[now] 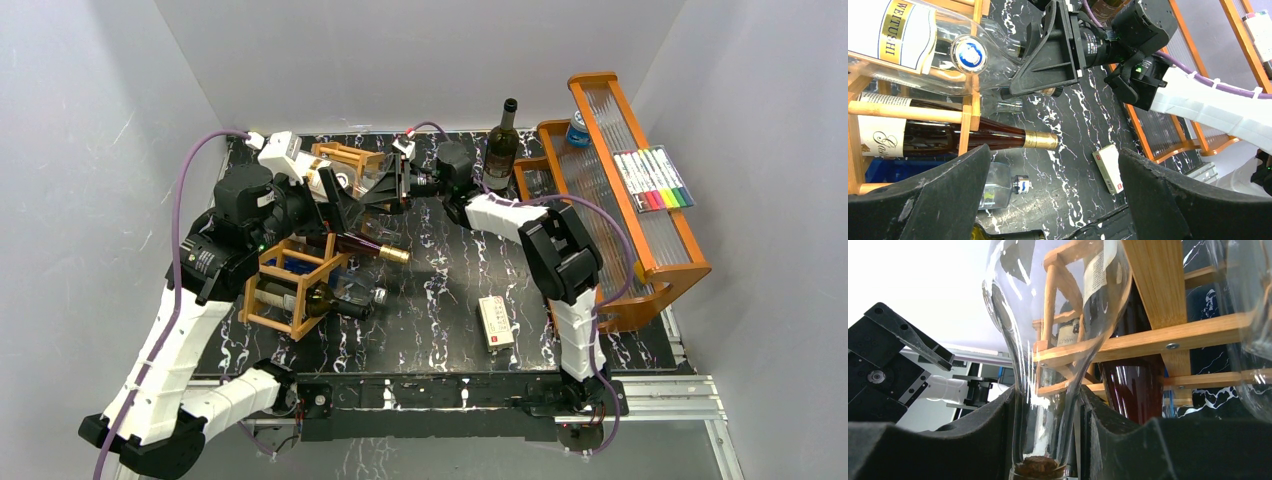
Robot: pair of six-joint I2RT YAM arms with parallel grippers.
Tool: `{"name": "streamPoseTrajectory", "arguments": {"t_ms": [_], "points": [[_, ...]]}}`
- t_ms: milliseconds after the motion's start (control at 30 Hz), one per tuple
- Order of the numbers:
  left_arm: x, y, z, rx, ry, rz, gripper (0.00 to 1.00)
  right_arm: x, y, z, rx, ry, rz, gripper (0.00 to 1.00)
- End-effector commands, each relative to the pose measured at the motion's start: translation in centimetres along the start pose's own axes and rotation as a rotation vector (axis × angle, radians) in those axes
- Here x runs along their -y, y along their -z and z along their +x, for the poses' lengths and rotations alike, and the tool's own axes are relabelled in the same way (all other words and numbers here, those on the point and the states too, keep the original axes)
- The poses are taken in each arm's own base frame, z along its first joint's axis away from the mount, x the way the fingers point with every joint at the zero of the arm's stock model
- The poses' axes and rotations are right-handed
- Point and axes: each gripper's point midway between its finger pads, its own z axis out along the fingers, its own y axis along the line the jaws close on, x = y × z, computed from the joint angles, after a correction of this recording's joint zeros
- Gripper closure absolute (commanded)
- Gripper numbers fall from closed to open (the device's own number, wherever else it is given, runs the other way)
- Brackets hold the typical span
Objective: Take the wine bottle off the wine rack
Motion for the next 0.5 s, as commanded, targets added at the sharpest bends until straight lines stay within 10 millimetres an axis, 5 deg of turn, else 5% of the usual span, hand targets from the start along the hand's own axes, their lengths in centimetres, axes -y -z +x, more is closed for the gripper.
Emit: {"name": "streamPoseTrajectory", "arguments": {"t_ms": [0, 467], "points": [[0.5, 1.5, -1.5, 0.055, -0.014, 0.015, 0.02, -12.6, 1.5, 0.3, 0.048, 0.391, -0.233, 1.0], [0.8, 2.2, -2.1, 0.08, -0.028, 0.023, 0.02, -15.8, 2.6, 0.9, 0.095, 0.433, -0.237, 1.0]]}}
